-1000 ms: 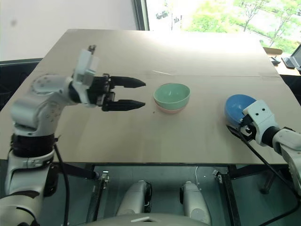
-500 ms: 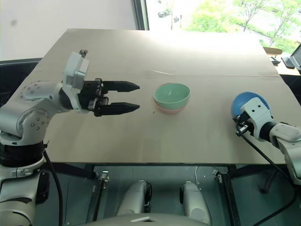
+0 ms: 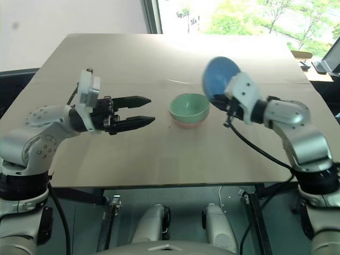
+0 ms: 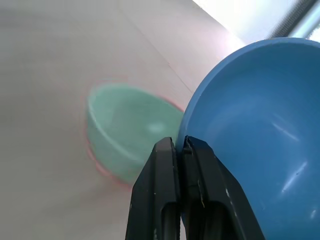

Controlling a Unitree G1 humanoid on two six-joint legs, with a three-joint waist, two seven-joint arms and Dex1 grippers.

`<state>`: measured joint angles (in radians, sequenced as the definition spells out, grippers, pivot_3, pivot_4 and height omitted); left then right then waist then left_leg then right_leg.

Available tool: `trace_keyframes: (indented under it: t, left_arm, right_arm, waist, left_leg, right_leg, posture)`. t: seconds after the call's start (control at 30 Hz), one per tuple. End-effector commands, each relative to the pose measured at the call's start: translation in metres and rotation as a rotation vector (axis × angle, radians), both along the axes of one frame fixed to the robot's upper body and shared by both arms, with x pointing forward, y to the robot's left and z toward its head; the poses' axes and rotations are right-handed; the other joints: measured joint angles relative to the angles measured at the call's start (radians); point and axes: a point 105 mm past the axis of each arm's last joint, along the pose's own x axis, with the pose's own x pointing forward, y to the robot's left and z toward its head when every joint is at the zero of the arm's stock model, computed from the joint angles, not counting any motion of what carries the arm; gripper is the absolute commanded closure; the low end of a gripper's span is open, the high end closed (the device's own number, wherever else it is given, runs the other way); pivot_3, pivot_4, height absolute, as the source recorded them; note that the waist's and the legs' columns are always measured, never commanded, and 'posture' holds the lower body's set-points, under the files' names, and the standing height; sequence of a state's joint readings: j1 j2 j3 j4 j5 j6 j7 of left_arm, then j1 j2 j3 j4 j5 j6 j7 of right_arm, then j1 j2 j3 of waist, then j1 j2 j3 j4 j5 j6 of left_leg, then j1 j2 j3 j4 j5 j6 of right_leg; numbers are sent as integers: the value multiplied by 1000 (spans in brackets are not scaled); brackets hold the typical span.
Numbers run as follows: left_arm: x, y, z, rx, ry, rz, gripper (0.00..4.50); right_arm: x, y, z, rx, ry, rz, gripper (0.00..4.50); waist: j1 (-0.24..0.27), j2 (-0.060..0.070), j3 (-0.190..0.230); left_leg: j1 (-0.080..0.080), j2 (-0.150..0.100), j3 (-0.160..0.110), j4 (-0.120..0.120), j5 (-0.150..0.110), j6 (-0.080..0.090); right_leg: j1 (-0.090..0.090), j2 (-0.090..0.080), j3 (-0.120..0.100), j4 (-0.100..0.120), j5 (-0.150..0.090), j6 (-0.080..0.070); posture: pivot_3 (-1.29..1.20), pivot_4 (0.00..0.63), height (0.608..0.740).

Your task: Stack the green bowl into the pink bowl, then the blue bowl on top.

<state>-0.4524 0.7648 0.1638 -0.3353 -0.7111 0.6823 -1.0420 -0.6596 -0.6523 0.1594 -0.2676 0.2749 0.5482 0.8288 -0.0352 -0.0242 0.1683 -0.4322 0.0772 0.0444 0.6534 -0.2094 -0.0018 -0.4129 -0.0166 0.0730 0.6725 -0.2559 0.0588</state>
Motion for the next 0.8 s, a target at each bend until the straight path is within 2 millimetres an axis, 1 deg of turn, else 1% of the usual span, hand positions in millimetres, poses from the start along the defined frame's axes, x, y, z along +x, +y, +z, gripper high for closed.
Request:
trace_keyframes:
  t: [0.03,0.13,0.2,0.3,0.37,0.4,0.43,0.47,0.5,0.53,0.6,0.63,0.67,0.73,0.8]
  left_arm:
    - [-9,6,15,2,-74,30,1261]
    - [-13,9,15,-1,-76,54,1261]
    - [-16,10,15,-4,-79,76,1261]
    - [-21,12,13,-10,-74,99,1261]
    - [-23,13,12,-12,-70,113,1261]
    - [-24,13,12,-13,-68,118,1261]
    - [-25,13,11,-15,-66,120,1261]
    - [-25,13,11,-19,-65,123,1261]
    - [-25,13,11,-21,-64,130,1261]
    - [-25,14,11,-23,-64,135,1261]
    - [-25,14,11,-28,-64,148,1261]
    - [-25,14,11,-31,-63,152,1261]
    - [-24,16,10,-30,-66,170,1261]
    - [-23,20,9,-27,-70,203,1261]
    - [-23,24,7,-27,-70,234,1261]
  right_arm:
    - [5,19,-3,-45,-13,83,4464]
    - [4,29,-16,-90,20,149,4464]
    - [6,32,-25,-120,36,171,4464]
    - [4,35,-29,-147,60,223,4464]
    - [3,38,-25,-136,80,258,4464]
    - [5,40,-22,-120,84,257,3958]
    - [3,40,-21,-121,91,273,3757]
    - [2,40,-20,-122,95,284,3367]
    - [2,40,-17,-114,93,284,2657]
    - [2,40,-16,-111,87,282,2515]
    - [3,38,-11,-97,69,261,1630]
    - [3,37,-9,-94,65,256,1102]
    - [4,32,-6,-79,48,223,915]
    - [5,21,2,-46,17,156,24]
    - [3,7,8,3,2,87,24]
  waist:
    - [6,-1,0]
    - [17,-1,0]
    - [20,-1,1]
    - [22,-1,1]
    - [21,-1,1]
    - [21,-1,1]
    - [21,-1,1]
    - [20,-1,1]
    - [21,-1,1]
    - [21,-1,1]
    - [22,-1,1]
    - [23,-1,1]
    - [22,-1,1]
    - [23,-1,1]
    - [25,-1,1]
  left_leg:
    - [0,0,0,0,0,0]
    - [0,0,0,0,0,0]
    - [-1,0,1,0,0,0]
    - [0,0,1,-1,0,0]
    - [0,0,1,0,0,0]
    - [0,0,1,0,0,0]
    - [0,0,1,0,0,0]
    - [0,0,1,0,0,0]
    - [1,0,1,-1,0,0]
    - [1,0,1,-1,0,0]
    - [0,0,1,-1,0,0]
    - [0,0,1,-1,0,0]
    - [0,0,1,0,0,0]
    - [0,0,1,0,0,0]
    - [0,0,1,-1,0,0]
  right_leg:
    - [0,0,0,0,0,0]
    - [0,-1,-1,-1,0,0]
    - [0,-1,0,-1,0,0]
    - [0,-1,-1,-1,0,0]
    - [0,-1,0,-1,0,0]
    - [0,-1,0,0,0,0]
    - [-1,-1,0,0,0,0]
    - [-1,0,0,0,0,0]
    - [-1,0,0,0,0,0]
    - [0,0,0,0,0,0]
    - [0,0,0,0,0,0]
    - [0,-1,0,0,0,0]
    - [0,-1,0,0,0,0]
    - [-1,-1,0,0,0,0]
    - [-1,-1,0,0,0,0]
  posture:
    - [0,150,740]
    - [0,150,740]
    - [0,150,740]
    - [0,150,740]
    - [0,150,740]
    - [0,150,740]
    - [0,150,740]
    - [0,150,740]
    - [0,150,740]
    - [0,150,740]
    - [0,150,740]
    - [0,150,740]
    - [0,150,740]
    - [0,150,740]
    - [0,150,740]
